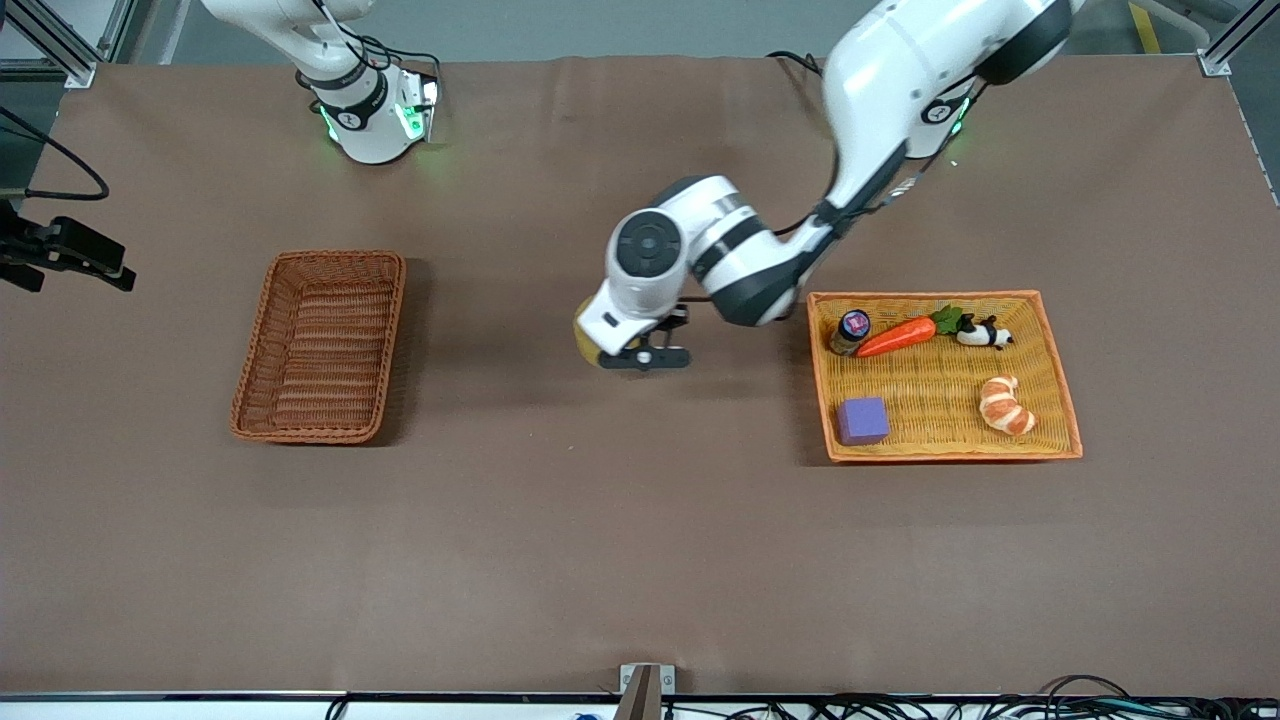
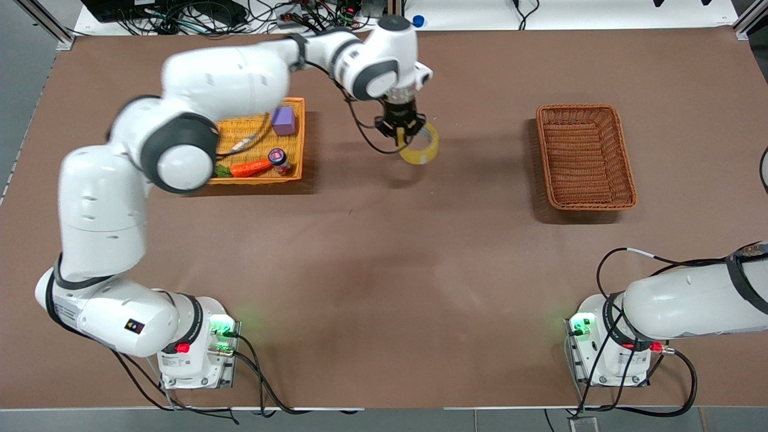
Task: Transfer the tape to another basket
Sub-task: 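Lift the tape roll and carry it toward the table middle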
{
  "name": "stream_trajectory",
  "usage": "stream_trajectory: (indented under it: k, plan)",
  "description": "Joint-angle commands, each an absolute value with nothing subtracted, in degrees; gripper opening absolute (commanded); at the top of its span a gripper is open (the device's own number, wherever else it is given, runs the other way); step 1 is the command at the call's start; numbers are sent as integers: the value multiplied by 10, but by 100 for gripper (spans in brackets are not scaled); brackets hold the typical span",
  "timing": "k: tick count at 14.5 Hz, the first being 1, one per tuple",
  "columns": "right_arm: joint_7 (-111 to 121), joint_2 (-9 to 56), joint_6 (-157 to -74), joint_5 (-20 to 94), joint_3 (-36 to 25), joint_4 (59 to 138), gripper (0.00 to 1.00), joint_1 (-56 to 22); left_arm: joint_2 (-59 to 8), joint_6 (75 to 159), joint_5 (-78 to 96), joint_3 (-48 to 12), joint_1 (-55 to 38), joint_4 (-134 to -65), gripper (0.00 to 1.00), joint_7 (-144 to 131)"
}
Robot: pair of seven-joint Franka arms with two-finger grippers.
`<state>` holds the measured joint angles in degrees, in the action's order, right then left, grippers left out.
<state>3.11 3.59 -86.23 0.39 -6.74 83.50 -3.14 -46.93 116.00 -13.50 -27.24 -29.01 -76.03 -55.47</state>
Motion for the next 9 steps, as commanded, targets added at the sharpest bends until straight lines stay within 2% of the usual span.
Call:
stream_trajectory:
  k: [1, 4, 5, 6, 7, 8, 9]
  plan:
    - [38, 38, -862, 11, -62, 834, 100, -22, -523, 1185, -144, -205, -367, -685, 8, -564]
    - [39, 38, -872, 11, -62, 835, 100, -21, -550, 1235, -142, -196, -377, -684, 16, -561]
    - [39, 38, -873, 11, -62, 836, 100, -20, -555, 1238, -142, -196, -377, -684, 27, -559]
    - [38, 38, -874, 11, -62, 838, 100, -21, -554, 1238, -141, -197, -375, -686, 50, -559]
    - [38, 39, -873, 11, -62, 838, 100, -23, -548, 1238, -140, -199, -370, -686, 80, -560]
    - [38, 40, -872, 13, -62, 842, 100, -23, -538, 1235, -139, -200, -366, -689, 95, -563]
    - [38, 39, -873, 13, -62, 845, 100, -22, -526, 1231, -128, -199, -361, -690, 100, -565]
